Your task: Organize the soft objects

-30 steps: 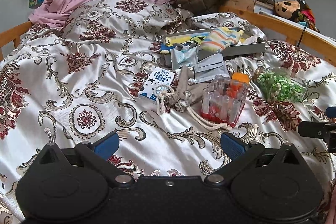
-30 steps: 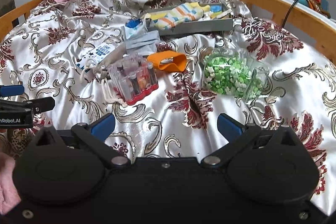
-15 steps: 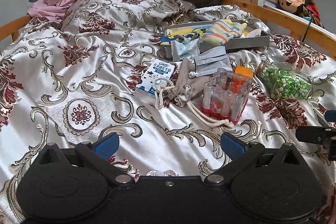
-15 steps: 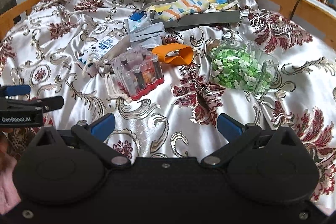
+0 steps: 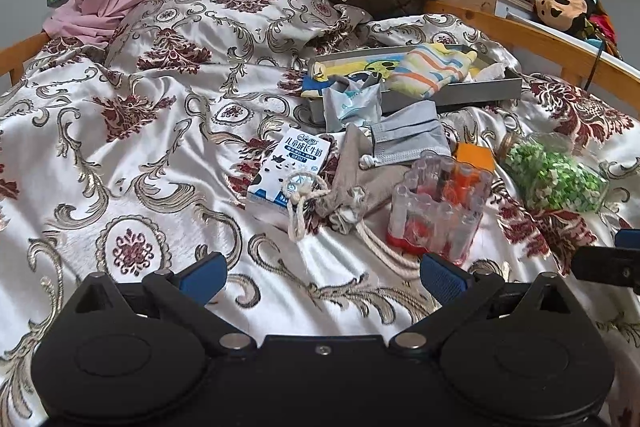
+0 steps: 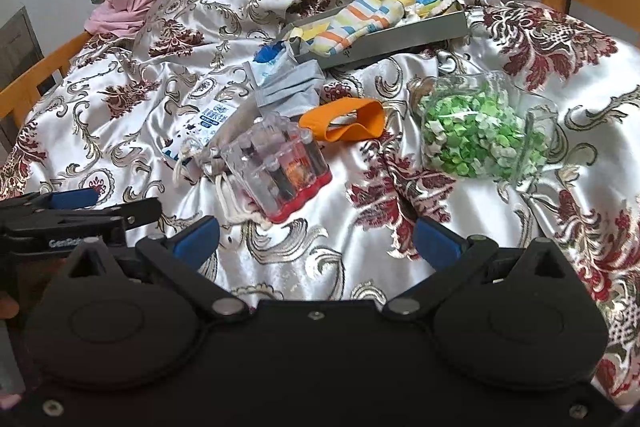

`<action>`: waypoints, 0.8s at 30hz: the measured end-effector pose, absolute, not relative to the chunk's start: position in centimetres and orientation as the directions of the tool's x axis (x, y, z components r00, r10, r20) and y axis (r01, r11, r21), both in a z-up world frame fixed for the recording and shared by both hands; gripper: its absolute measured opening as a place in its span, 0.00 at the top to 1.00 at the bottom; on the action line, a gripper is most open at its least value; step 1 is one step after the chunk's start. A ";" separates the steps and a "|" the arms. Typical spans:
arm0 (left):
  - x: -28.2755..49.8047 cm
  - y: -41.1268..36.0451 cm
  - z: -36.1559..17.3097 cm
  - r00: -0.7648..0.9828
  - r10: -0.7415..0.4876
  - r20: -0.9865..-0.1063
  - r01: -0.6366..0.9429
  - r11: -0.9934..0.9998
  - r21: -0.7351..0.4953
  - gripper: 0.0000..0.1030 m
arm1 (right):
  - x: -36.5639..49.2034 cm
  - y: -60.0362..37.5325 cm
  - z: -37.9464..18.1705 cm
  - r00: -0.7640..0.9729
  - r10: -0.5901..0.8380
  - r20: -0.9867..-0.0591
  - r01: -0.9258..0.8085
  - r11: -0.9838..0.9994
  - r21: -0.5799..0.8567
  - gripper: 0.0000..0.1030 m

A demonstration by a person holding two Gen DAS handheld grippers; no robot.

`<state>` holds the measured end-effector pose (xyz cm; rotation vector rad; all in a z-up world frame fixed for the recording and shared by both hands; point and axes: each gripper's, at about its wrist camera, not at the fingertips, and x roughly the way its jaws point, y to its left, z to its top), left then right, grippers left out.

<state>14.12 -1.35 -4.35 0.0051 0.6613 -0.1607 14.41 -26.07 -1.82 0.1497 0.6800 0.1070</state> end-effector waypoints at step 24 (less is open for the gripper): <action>23.4 -1.1 -5.6 0.761 -0.359 -0.540 0.271 0.933 -0.239 0.01 | 20.8 -24.9 -1.9 0.910 0.113 -0.399 -0.086 0.993 0.085 0.01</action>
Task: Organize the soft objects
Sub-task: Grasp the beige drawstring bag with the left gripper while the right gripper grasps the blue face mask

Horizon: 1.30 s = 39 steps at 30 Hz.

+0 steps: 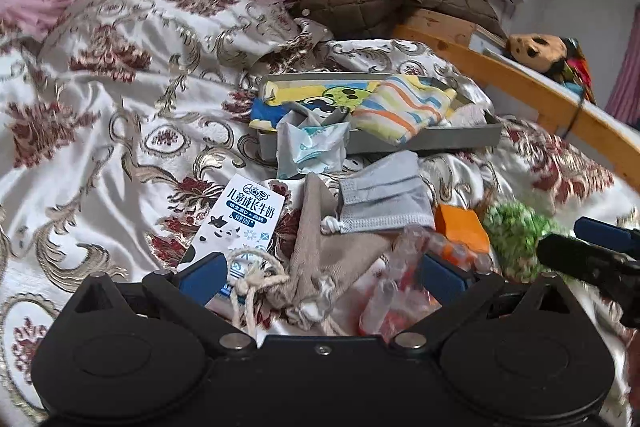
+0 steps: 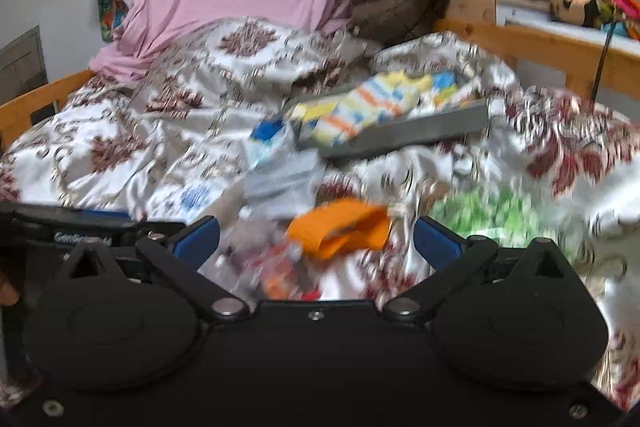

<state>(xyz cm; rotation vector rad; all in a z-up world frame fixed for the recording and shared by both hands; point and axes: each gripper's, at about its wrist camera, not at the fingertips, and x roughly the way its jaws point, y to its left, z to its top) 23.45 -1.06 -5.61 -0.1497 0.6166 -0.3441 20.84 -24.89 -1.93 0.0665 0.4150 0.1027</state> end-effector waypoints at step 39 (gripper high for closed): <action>31.9 -1.2 -8.3 0.614 -0.499 -0.611 0.291 0.863 -0.413 0.48 | 39.4 -23.5 -5.6 0.785 0.294 -0.546 -0.246 0.956 0.160 0.33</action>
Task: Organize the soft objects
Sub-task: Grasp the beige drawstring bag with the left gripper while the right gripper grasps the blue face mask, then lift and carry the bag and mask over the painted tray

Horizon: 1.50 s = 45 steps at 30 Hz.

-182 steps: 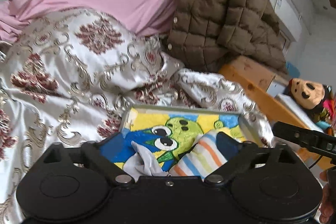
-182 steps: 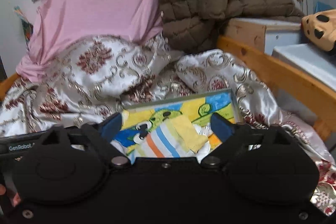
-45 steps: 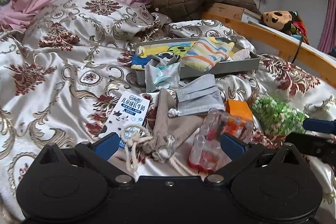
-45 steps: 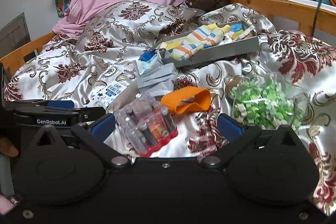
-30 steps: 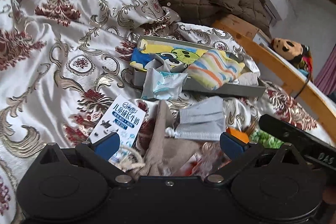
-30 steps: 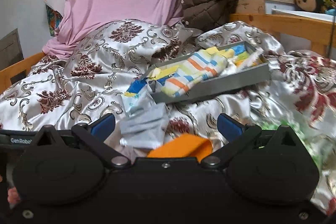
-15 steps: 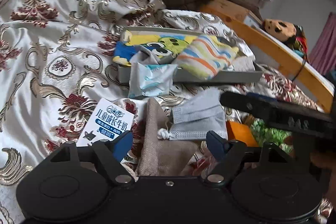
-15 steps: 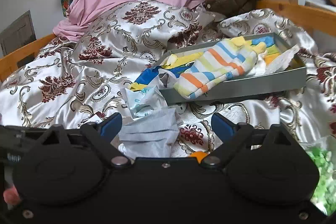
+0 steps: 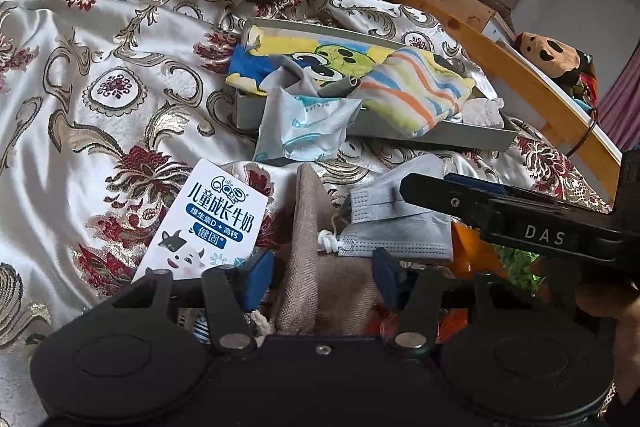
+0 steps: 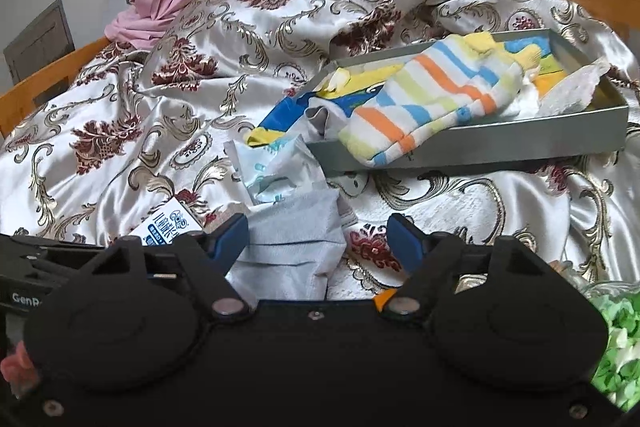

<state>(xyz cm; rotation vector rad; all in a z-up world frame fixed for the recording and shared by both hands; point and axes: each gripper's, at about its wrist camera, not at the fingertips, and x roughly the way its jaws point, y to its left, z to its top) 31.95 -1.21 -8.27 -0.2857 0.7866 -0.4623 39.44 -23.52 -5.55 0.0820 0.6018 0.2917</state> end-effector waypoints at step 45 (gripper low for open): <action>32.3 -1.9 4.0 0.866 -0.268 -0.423 0.132 0.937 -0.324 0.95 | 39.8 -28.9 5.2 0.931 0.332 -0.150 -0.288 0.923 0.254 0.96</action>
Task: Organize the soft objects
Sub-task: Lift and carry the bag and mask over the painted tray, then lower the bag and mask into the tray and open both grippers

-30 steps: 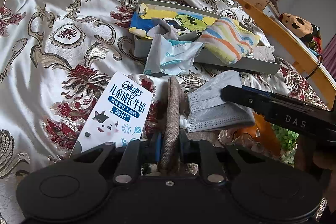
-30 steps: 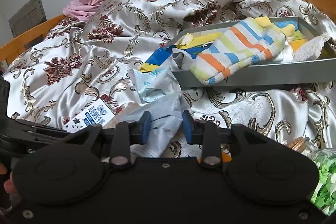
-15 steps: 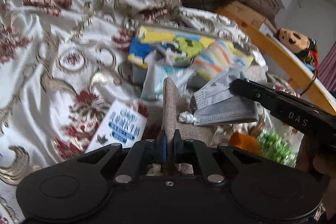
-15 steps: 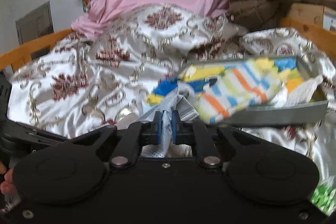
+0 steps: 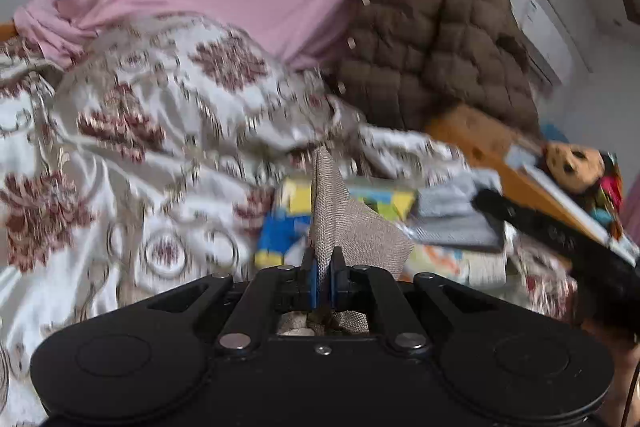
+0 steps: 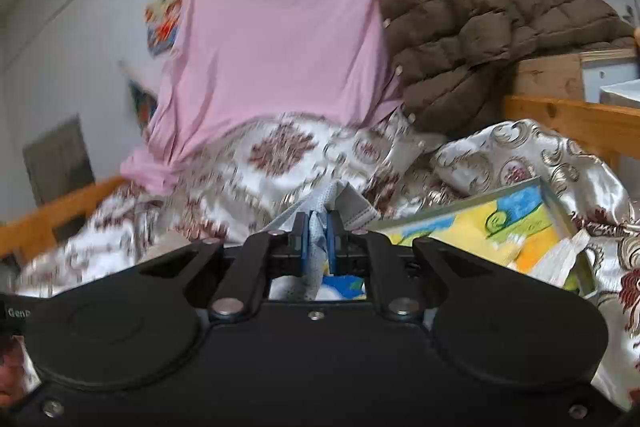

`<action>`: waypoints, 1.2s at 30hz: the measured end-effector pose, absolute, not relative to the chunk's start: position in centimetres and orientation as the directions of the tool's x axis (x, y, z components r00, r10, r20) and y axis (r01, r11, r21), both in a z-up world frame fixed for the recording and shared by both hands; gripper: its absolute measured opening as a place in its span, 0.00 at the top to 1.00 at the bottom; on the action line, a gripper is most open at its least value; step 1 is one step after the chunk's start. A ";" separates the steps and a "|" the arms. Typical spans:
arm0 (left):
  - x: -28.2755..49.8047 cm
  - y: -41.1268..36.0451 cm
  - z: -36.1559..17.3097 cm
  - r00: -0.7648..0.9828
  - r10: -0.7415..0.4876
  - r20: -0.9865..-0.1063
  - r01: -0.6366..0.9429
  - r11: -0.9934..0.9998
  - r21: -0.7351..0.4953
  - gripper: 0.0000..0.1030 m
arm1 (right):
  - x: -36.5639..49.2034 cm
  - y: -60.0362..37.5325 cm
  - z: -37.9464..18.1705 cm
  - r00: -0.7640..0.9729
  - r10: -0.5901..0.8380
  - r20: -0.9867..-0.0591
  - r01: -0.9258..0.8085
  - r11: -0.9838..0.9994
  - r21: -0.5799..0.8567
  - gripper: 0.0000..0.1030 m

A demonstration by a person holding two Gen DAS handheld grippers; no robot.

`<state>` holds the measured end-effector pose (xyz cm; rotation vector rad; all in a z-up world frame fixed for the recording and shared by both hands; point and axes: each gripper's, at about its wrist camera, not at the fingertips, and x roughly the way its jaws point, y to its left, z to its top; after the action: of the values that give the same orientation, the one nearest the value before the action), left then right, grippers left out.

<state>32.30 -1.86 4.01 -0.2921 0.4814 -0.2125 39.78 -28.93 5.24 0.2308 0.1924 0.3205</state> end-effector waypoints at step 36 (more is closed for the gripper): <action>49.6 -9.6 -0.6 0.758 -0.081 -0.647 -0.219 0.903 -0.370 0.80 | 46.8 -33.1 -2.6 0.920 0.243 -0.307 -0.057 0.859 0.509 0.78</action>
<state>49.62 -9.59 -0.60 -0.4479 0.7120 0.0779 46.84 -33.12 -2.60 0.5159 0.3730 0.1615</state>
